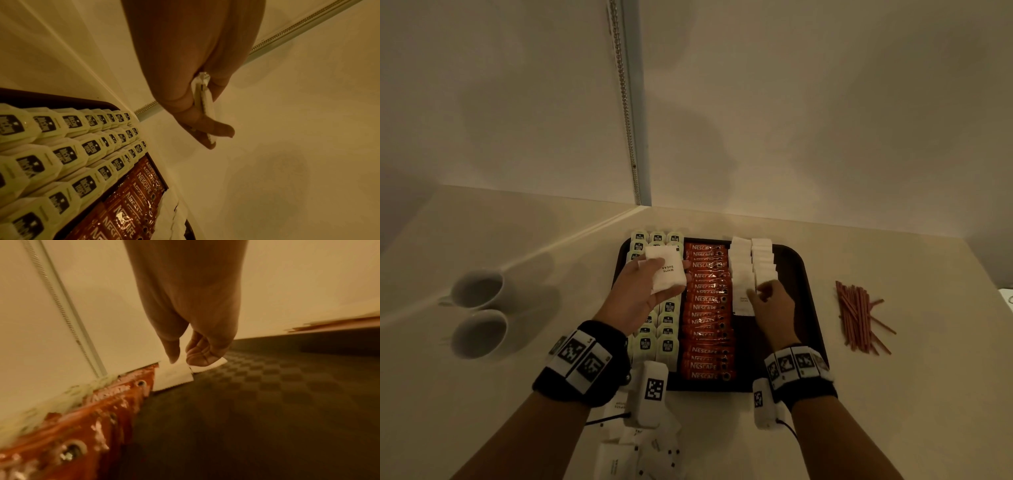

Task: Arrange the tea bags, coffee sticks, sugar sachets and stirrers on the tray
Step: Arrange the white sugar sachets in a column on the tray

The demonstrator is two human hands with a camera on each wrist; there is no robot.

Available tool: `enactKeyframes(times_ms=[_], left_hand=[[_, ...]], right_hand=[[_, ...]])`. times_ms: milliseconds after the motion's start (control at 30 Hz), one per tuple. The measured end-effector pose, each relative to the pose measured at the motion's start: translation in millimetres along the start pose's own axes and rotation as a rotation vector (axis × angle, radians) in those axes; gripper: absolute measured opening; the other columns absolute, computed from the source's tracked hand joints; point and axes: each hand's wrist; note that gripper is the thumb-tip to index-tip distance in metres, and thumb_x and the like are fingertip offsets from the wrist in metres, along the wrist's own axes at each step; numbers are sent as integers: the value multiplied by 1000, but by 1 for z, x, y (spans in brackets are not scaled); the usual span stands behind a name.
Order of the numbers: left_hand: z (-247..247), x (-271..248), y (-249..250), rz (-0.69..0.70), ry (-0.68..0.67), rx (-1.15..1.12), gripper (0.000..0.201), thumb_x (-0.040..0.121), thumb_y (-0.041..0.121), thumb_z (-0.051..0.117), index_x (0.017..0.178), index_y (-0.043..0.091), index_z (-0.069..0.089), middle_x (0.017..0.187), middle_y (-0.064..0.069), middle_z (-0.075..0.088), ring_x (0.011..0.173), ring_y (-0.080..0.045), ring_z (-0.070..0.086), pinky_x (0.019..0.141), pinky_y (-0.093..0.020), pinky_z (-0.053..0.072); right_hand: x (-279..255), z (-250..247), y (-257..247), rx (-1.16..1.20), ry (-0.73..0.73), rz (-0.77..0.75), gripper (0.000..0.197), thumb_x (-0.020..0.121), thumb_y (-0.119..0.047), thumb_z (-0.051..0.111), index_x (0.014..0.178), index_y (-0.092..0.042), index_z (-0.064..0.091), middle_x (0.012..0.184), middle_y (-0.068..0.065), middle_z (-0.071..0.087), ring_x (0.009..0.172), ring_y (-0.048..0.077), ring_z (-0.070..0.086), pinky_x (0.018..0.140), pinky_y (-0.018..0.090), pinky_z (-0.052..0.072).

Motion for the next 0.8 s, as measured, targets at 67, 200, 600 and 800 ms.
enactKeyframes(times_ms=[67, 200, 600, 800], left_hand=[[1, 1, -2, 21, 25, 91, 20, 98, 10, 47, 116, 9, 55, 103, -12, 66, 87, -22, 65, 54, -22, 55], [5, 2, -7, 114, 4, 372, 13, 91, 13, 61, 104, 13, 64, 91, -5, 67, 77, -13, 63, 49, -18, 47], [3, 2, 0, 197, -56, 184, 28, 86, 0, 62, 111, 12, 63, 98, -2, 71, 84, -8, 69, 65, -19, 53], [4, 5, -1, 271, 43, 323, 37, 83, 5, 69, 117, 13, 62, 99, -6, 68, 82, -14, 65, 56, -18, 50]], right_hand=[[-10, -4, -33, 144, -92, -148, 15, 90, -26, 60, 99, -14, 59, 95, -4, 62, 83, 5, 57, 75, 22, 48], [-31, -9, -96, 319, -391, -385, 11, 91, -30, 57, 99, -27, 64, 98, -9, 65, 91, 8, 61, 78, 23, 51], [-32, -11, -103, 755, -571, -125, 10, 88, -8, 60, 79, -12, 55, 82, 5, 63, 77, 23, 63, 73, 34, 56], [-44, -8, -99, 663, -581, -146, 41, 79, -13, 71, 114, -14, 51, 89, 5, 69, 81, 24, 68, 71, 35, 56]])
Point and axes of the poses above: each hand's wrist, its own x-axis towards the middle knuckle, its own z-axis out of the palm, y = z × x
